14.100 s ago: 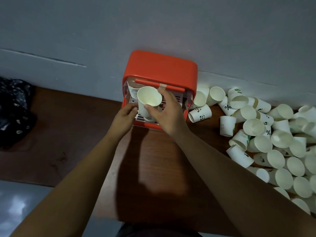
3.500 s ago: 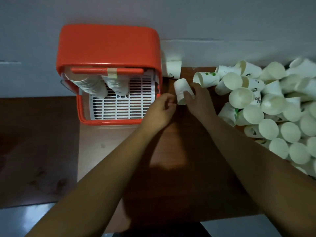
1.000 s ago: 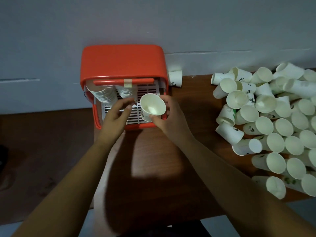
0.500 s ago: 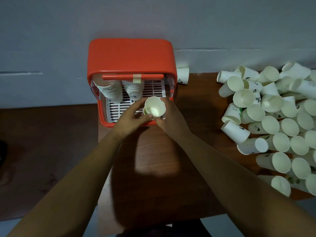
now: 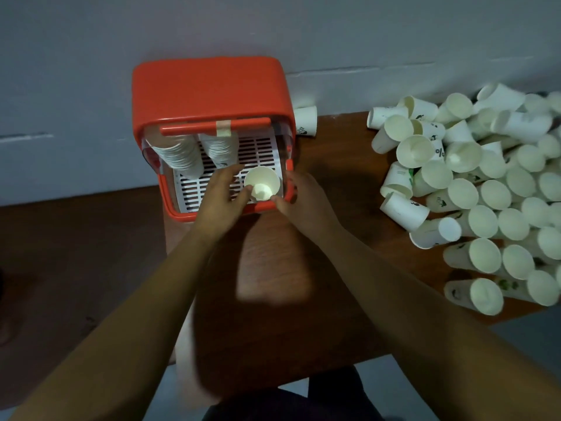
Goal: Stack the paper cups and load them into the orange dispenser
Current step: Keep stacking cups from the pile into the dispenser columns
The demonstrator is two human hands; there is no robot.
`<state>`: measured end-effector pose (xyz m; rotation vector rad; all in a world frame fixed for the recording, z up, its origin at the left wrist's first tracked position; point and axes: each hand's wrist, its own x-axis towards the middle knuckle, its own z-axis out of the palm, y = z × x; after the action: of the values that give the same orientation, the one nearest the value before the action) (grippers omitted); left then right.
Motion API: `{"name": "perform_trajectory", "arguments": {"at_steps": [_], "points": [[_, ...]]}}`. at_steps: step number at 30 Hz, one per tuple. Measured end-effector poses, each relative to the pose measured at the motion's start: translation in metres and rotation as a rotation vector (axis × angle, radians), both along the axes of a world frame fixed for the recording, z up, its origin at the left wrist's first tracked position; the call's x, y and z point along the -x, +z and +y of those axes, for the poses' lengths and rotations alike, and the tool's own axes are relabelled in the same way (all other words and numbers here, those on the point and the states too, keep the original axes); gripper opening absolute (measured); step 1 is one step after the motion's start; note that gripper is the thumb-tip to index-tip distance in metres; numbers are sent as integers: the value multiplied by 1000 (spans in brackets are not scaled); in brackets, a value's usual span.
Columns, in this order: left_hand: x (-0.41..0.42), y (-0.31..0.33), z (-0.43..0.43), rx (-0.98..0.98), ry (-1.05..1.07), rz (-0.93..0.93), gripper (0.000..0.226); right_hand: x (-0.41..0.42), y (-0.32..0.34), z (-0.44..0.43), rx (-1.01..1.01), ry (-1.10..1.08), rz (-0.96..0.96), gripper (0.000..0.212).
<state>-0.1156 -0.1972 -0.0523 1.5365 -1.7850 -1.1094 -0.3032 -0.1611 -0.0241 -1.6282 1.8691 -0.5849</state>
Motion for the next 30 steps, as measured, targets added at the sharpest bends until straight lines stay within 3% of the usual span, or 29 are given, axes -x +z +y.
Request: {"name": "perform_trajectory", "arguments": {"at_steps": [3,7,13,18,21,23,26,30], "points": [[11,19,20,52,22,-17,34,36,17,33,6,-55,17,54],[37,34,56,5,-123,-45,21,99,33,91,-35,-163,67,54],[122,55,109,-9,-358,-162,39,197,60,190,-36,-364,201,51],[223,70,152,-3,-459,-190,32,274,73,267,-105,-508,117,59],[278,69,176,-5,-500,-218,28,308,68,300,-109,-476,57,46],[308,65,193,-21,-523,-234,33,323,62,318,-162,-466,-6,45],[344,55,219,-97,-587,-256,49,340,43,334,-243,-446,-69,64],[377,31,238,-130,-673,-252,69,357,18,333,-301,-400,-200,40]]}}
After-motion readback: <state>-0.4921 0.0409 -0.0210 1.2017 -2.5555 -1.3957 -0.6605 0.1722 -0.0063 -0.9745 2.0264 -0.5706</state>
